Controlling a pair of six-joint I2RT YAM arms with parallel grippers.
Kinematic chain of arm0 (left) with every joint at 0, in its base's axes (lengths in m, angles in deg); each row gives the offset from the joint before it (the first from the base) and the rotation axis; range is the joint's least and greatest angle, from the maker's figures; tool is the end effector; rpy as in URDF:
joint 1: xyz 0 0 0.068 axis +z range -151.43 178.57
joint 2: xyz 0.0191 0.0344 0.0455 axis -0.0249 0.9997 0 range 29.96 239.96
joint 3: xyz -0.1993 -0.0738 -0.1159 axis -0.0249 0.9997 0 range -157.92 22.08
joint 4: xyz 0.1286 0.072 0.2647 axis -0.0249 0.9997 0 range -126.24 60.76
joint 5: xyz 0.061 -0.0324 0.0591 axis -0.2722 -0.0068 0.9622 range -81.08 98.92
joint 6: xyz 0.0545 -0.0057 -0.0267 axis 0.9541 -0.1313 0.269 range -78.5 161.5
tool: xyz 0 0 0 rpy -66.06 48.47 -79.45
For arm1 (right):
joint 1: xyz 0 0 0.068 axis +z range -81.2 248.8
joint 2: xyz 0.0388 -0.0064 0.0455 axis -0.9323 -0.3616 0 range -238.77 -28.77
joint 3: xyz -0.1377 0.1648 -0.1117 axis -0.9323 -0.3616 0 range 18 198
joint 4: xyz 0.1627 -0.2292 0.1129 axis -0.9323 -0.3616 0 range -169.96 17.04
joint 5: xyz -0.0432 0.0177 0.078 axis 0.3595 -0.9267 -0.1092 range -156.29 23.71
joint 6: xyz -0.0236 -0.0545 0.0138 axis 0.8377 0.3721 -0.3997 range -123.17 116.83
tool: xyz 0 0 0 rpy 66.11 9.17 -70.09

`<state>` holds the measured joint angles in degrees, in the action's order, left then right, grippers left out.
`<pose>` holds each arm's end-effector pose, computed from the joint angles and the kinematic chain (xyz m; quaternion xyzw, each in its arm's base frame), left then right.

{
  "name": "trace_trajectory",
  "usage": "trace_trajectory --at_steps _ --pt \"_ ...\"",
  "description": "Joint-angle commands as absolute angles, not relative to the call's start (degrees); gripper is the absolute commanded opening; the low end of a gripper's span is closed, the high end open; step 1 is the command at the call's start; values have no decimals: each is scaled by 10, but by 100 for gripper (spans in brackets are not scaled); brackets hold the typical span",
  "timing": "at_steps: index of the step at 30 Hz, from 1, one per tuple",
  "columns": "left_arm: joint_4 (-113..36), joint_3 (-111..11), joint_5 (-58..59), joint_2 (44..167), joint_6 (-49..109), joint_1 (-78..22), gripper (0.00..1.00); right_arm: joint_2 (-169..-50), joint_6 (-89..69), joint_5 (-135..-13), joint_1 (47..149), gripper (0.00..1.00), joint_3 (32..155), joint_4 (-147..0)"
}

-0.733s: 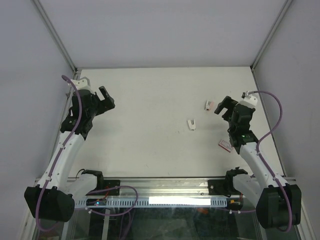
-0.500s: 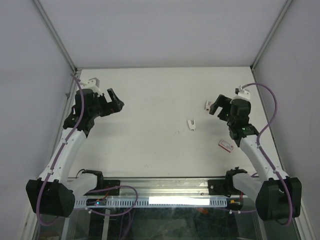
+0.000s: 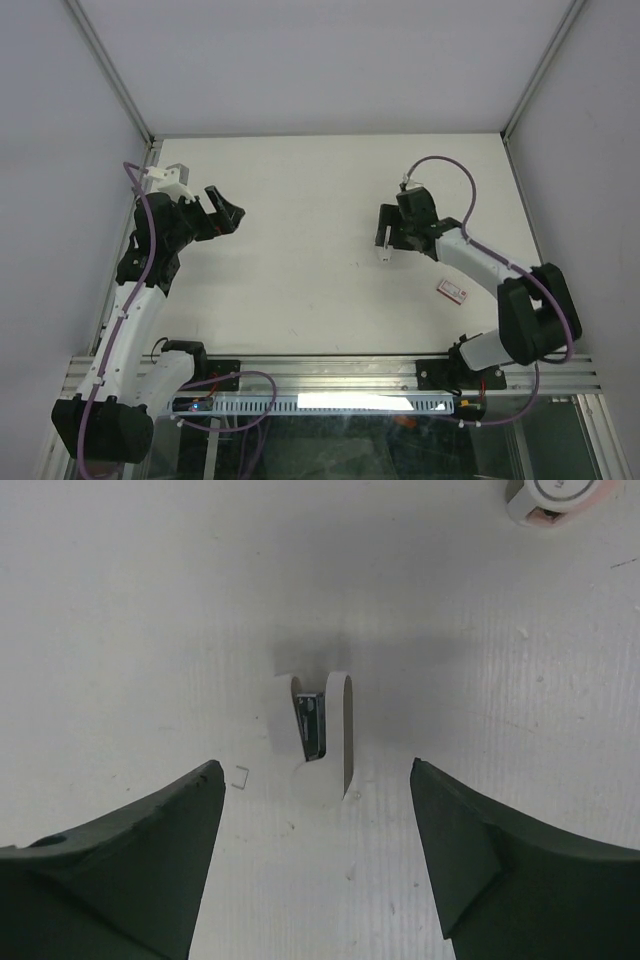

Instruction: Load the staples into the stapler

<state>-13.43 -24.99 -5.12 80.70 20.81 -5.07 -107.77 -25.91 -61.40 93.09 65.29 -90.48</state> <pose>0.2698 -0.0283 0.2819 -0.0615 0.8441 -0.2117 0.4888 0.3032 0.1326 0.1501 0.0022 0.9366 0.1022 0.3351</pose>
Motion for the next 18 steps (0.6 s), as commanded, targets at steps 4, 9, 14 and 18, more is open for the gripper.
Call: trace_trajectory --at_steps 4,9,14,18 --pt "-150 -249 -51 809 211 -48 99 -1196 -272 -524 970 78 773 -941" --pt "-144 -246 -20 810 216 -48 99 -1268 -268 -508 992 78 821 -972" --pt "-139 -246 0 805 219 -49 99 -1308 -268 -459 1018 76 854 -1009" --pt "-139 -246 5 799 220 -49 99 -1311 -268 -440 1024 71 855 -1018"
